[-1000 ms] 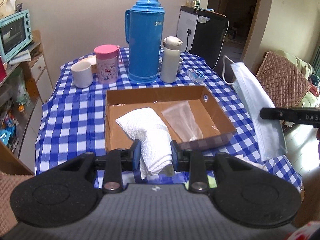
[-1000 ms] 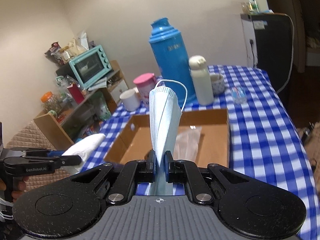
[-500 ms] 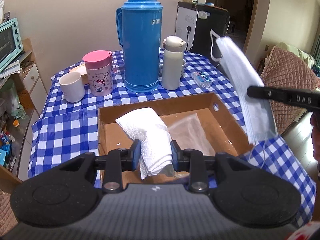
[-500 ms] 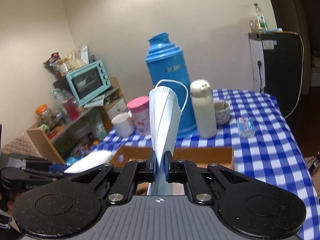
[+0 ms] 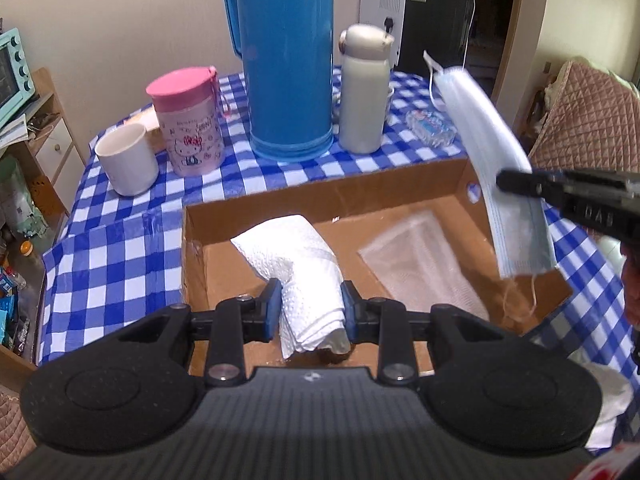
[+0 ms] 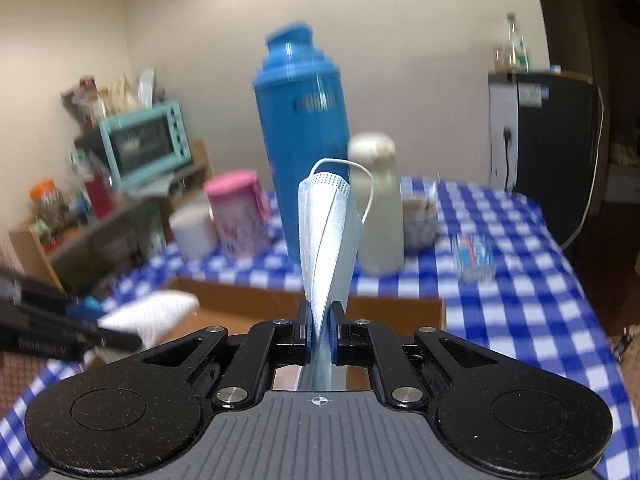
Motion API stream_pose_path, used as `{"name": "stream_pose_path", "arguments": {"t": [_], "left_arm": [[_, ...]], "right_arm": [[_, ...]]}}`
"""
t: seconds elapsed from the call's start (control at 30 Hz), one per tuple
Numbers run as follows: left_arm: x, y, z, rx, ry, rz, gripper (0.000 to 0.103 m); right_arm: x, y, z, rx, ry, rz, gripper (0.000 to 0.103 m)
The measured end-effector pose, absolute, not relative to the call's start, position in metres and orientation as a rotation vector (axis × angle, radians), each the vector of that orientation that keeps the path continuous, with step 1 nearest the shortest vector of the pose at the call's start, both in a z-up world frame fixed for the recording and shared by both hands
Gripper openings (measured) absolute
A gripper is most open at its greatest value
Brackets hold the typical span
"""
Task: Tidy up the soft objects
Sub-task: 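Lower the tissue and face mask into the cardboard box and open both grippers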
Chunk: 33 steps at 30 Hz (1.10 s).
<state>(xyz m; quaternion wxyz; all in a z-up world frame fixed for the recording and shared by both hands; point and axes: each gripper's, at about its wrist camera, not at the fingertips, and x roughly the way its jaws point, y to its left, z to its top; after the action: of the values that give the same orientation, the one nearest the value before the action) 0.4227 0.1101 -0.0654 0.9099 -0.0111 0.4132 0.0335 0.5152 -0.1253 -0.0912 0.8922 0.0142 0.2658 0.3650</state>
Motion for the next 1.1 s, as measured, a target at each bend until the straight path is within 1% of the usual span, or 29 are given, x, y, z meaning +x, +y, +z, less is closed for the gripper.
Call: {"name": "stream_pose_path", "arguments": {"t": [0.13, 0.33, 0.4, 0.53, 0.77, 0.8, 0.9, 0.93, 0.97, 1.0, 1.03, 1.07, 1.1], "left_arm": [[0.427, 0.114, -0.080, -0.019, 0.882, 0.066, 0.028], [0.430, 0.114, -0.091, -0.005, 0.906, 0.067, 0.028], [0.431, 0.113, -0.093, 0.002, 0.907, 0.068, 0.028], [0.433, 0.112, -0.098, 0.016, 0.915, 0.074, 0.028], [0.437, 0.112, -0.103, 0.052, 0.921, 0.101, 0.030], [0.437, 0.113, -0.103, 0.056, 0.919, 0.105, 0.032], [0.437, 0.113, -0.102, 0.074, 0.905, 0.114, 0.044], [0.437, 0.113, -0.101, 0.078, 0.897, 0.114, 0.047], [0.436, 0.113, -0.100, 0.081, 0.892, 0.112, 0.049], [0.435, 0.113, -0.098, 0.080, 0.885, 0.109, 0.051], [0.433, 0.113, -0.097, 0.076, 0.880, 0.107, 0.056], [0.432, 0.113, -0.095, 0.070, 0.873, 0.104, 0.058], [0.430, 0.114, -0.093, 0.064, 0.864, 0.099, 0.060]], "right_arm": [[0.520, -0.123, -0.110, -0.025, 0.674, 0.762, 0.009], [0.534, -0.112, -0.124, -0.163, 0.912, 0.701, 0.009], [0.537, -0.109, -0.125, -0.178, 0.963, 0.680, 0.009], [0.538, -0.102, -0.132, -0.209, 1.013, 0.656, 0.008], [0.537, -0.098, -0.139, -0.189, 1.020, 0.640, 0.009], [0.536, -0.099, -0.138, -0.180, 1.013, 0.638, 0.009], [0.537, -0.100, -0.137, -0.158, 1.007, 0.636, 0.010], [0.537, -0.100, -0.135, -0.156, 1.005, 0.636, 0.013], [0.536, -0.100, -0.134, -0.158, 0.999, 0.635, 0.024], [0.535, -0.101, -0.131, -0.159, 0.987, 0.634, 0.046], [0.532, -0.102, -0.128, -0.158, 0.968, 0.634, 0.058], [0.530, -0.103, -0.125, -0.156, 0.947, 0.638, 0.071], [0.527, -0.104, -0.121, -0.151, 0.925, 0.648, 0.071]]}}
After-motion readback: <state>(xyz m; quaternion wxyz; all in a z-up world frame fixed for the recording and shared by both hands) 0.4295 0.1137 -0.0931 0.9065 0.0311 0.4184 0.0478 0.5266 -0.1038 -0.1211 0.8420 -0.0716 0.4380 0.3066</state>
